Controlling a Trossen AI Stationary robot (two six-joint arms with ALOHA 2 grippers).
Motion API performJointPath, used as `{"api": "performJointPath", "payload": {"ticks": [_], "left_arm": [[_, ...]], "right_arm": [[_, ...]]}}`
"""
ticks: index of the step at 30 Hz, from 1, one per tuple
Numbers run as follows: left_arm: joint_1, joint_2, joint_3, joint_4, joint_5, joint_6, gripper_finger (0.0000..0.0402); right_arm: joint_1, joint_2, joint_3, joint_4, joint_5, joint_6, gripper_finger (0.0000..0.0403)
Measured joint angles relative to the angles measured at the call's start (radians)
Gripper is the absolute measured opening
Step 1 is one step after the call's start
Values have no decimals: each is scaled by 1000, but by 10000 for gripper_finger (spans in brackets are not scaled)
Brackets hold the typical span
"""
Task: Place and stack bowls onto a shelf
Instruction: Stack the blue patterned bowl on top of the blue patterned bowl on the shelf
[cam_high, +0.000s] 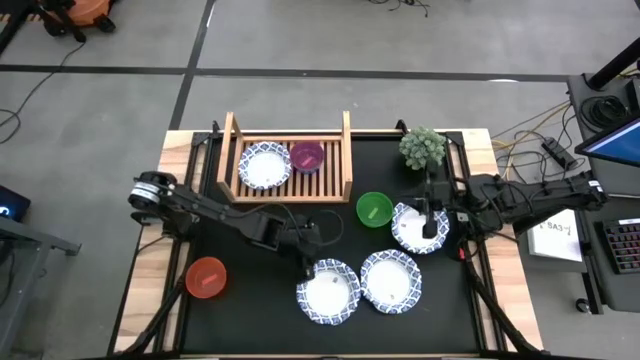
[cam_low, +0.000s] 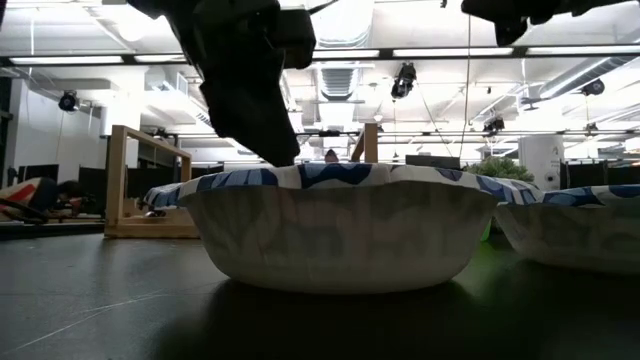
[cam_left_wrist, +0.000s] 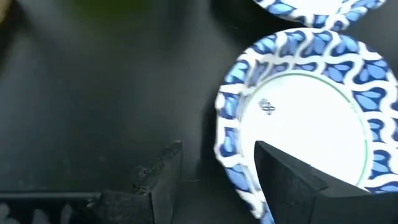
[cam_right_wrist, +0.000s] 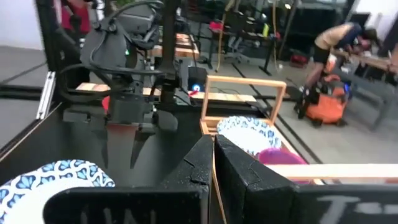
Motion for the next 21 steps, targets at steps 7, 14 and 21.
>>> {"api": "performJointPath", "payload": {"ticks": [7, 14, 21], "left_arm": [[-9, 34, 0, 11, -36, -82, 171], [-32, 87, 1, 46, -11, -184, 168], [-66, 124, 27, 50, -1, -268, 168]], "right_arm": [[9, -1, 0, 37, 3, -81, 9], [9, 0, 1, 53, 3, -148, 9], [9, -1, 1, 61, 3, -182, 9]]}}
